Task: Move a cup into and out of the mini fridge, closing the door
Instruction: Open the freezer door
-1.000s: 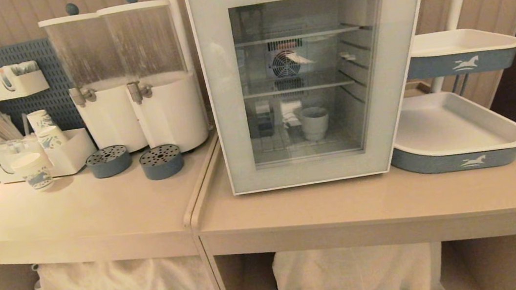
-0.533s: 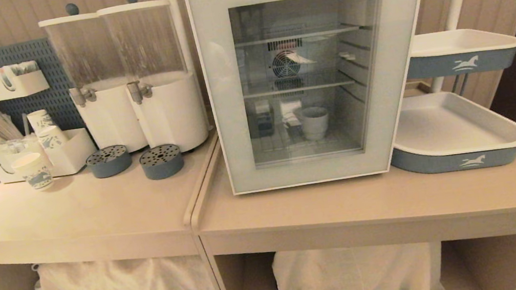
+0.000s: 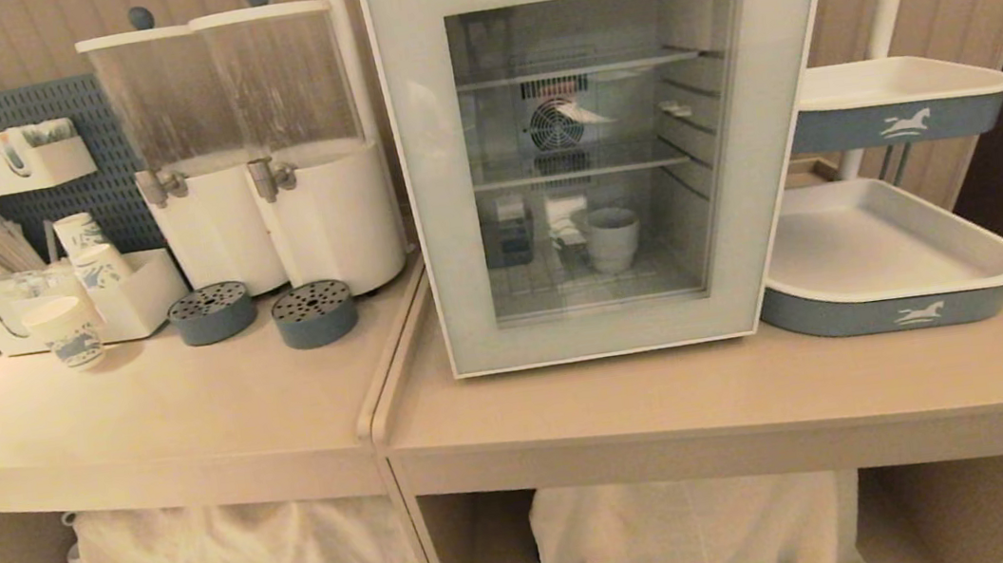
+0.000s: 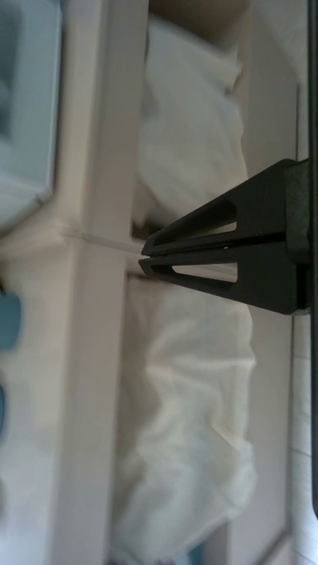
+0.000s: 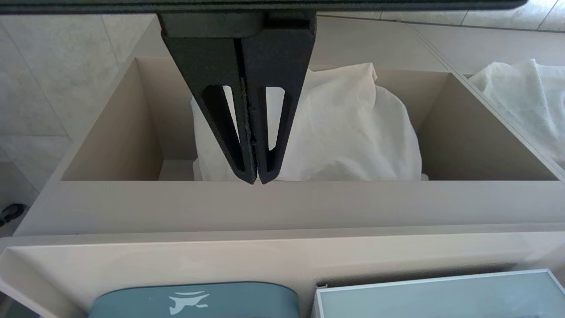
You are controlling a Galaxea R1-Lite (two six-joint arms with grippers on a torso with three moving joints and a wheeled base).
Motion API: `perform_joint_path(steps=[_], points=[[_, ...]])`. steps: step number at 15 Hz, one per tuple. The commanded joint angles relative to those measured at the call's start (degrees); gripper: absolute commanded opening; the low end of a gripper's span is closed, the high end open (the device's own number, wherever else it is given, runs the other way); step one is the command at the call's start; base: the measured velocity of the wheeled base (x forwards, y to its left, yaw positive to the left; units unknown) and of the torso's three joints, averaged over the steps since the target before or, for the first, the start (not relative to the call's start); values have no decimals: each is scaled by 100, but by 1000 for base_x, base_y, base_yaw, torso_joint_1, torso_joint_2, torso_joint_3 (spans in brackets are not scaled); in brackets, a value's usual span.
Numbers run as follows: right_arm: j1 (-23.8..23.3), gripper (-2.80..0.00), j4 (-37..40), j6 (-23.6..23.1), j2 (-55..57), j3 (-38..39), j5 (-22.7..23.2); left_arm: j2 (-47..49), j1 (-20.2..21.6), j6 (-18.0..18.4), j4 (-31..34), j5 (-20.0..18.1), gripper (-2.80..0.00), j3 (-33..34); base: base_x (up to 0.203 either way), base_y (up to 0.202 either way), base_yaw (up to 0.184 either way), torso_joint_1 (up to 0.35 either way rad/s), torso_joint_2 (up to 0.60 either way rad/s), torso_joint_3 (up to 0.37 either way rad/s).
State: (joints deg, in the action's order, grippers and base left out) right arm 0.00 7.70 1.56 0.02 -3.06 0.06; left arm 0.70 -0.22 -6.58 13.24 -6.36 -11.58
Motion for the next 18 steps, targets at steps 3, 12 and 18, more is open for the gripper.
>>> perform_joint_path(steps=[3, 12, 18], points=[[0, -280, 3, 2, 11, -2, 2, 756, -21, -9, 773, -386, -280, -1506, 0, 0, 0, 0, 0, 0], [0, -280, 3, 2, 15, 7, 2, 3368, -1323, -33, 1663, -218, -280, -4386, 0, 0, 0, 0, 0, 0], [0, -280, 3, -1, 12, -2, 2, 5374, -1404, -383, 1438, -218, -280, -5342, 0, 0, 0, 0, 0, 0]])
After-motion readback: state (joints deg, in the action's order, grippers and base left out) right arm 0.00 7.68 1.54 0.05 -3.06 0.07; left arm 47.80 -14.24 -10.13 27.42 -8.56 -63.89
